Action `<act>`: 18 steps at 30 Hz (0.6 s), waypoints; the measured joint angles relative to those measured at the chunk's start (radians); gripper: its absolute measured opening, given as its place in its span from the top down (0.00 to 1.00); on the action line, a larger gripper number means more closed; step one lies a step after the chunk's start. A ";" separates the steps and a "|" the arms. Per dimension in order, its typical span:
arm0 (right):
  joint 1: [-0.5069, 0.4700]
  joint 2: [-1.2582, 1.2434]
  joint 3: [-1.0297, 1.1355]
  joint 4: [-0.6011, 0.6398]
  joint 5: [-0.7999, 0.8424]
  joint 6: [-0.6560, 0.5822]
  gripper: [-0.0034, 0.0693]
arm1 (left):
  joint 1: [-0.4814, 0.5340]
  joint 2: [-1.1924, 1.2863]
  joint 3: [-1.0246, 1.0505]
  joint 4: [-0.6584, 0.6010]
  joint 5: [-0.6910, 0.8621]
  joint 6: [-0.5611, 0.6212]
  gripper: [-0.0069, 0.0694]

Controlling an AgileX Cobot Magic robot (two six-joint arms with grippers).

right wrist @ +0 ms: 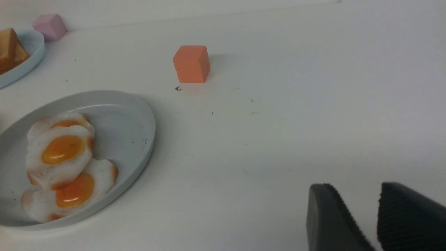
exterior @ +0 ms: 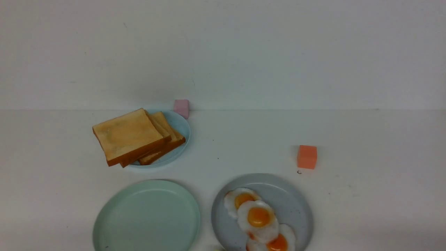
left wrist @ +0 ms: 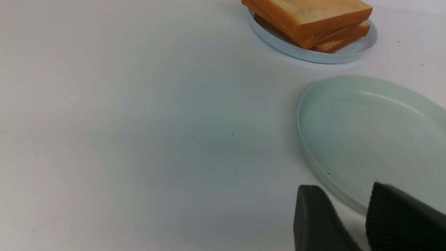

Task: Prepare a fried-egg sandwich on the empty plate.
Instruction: Use the left arm to grab a slice of bread

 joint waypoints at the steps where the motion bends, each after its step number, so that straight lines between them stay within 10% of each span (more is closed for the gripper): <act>1: 0.000 0.000 0.000 0.000 0.000 0.000 0.62 | 0.000 0.000 0.000 0.000 0.000 0.000 0.60; 18: 0.000 0.000 0.000 -0.019 0.000 0.000 0.62 | 0.000 0.000 0.000 0.000 0.000 0.000 0.60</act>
